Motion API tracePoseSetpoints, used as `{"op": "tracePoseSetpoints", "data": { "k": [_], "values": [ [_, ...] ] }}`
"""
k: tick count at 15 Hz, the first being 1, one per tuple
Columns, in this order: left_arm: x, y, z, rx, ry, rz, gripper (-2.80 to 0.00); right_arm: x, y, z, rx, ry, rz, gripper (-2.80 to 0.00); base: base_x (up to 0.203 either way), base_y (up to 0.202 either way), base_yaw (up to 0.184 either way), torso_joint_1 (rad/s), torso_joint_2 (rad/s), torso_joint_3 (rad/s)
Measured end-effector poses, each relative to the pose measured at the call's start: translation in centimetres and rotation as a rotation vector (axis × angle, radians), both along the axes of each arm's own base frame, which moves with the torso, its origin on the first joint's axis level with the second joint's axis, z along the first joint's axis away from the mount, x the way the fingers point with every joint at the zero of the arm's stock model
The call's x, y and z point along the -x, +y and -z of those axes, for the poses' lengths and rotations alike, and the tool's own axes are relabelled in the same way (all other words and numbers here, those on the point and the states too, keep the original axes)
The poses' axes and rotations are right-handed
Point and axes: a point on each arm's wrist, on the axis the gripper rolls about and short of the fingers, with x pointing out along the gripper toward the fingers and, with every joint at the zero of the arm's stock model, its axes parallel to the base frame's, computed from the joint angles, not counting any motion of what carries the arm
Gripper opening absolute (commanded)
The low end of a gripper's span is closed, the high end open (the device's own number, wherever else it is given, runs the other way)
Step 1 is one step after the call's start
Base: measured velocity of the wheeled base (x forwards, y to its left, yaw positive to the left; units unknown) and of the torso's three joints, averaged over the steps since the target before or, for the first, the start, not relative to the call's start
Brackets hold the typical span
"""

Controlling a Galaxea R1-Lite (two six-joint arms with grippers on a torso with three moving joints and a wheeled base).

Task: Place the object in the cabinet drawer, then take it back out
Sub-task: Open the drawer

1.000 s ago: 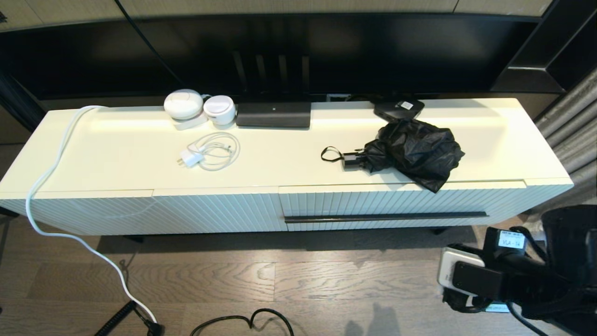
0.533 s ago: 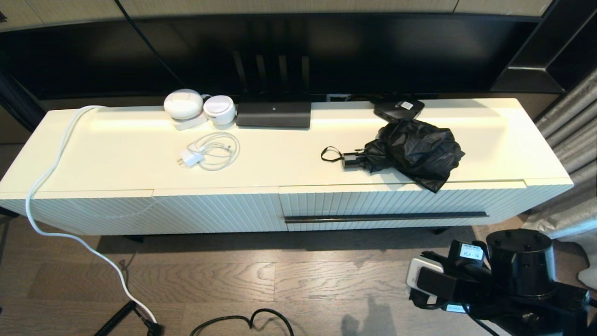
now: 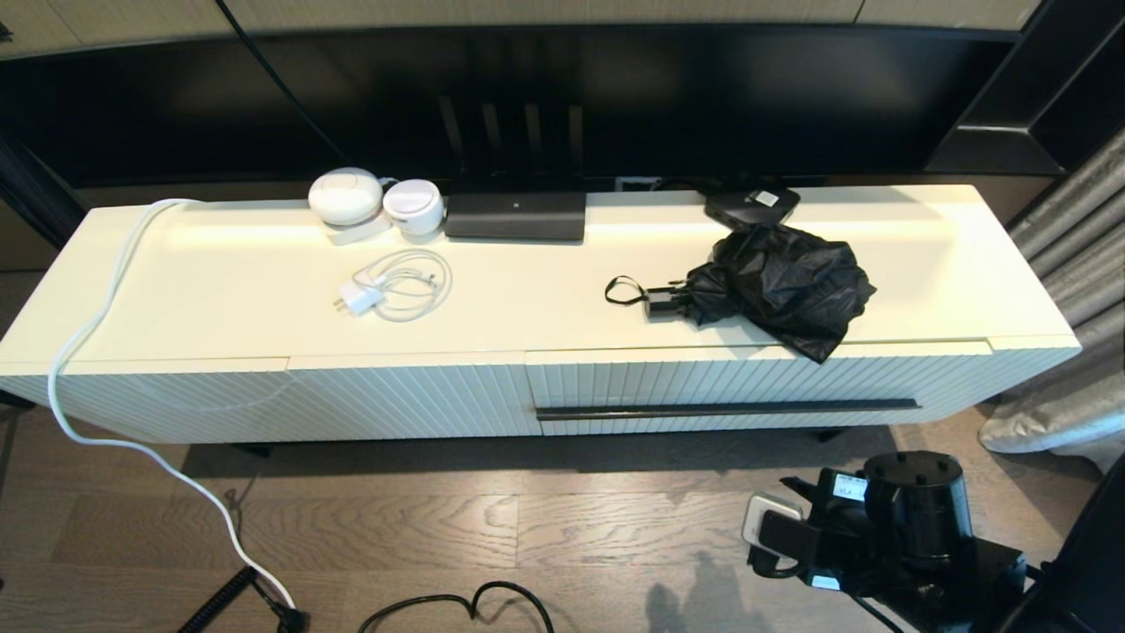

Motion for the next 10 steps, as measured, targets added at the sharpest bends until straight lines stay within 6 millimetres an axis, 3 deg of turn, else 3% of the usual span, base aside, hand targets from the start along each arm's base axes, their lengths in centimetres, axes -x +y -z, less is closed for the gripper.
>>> {"op": "tracePoseSetpoints", "data": {
  "k": [4, 10],
  "values": [
    [0.0, 0.0, 0.0, 0.000, 0.000, 0.001, -2.80, -0.7, -0.6, 1.5, 0.036, 0.095, -0.093, 0.00, 0.000, 0.000, 0.000, 0.000, 0.00, 0.000],
    [0.0, 0.0, 0.0, 0.000, 0.000, 0.000, -2.80, -2.8, -1.8, 0.7, 0.125, 0.033, -0.205, 0.00, 0.000, 0.000, 0.000, 0.000, 0.00, 0.000]
  ]
}}
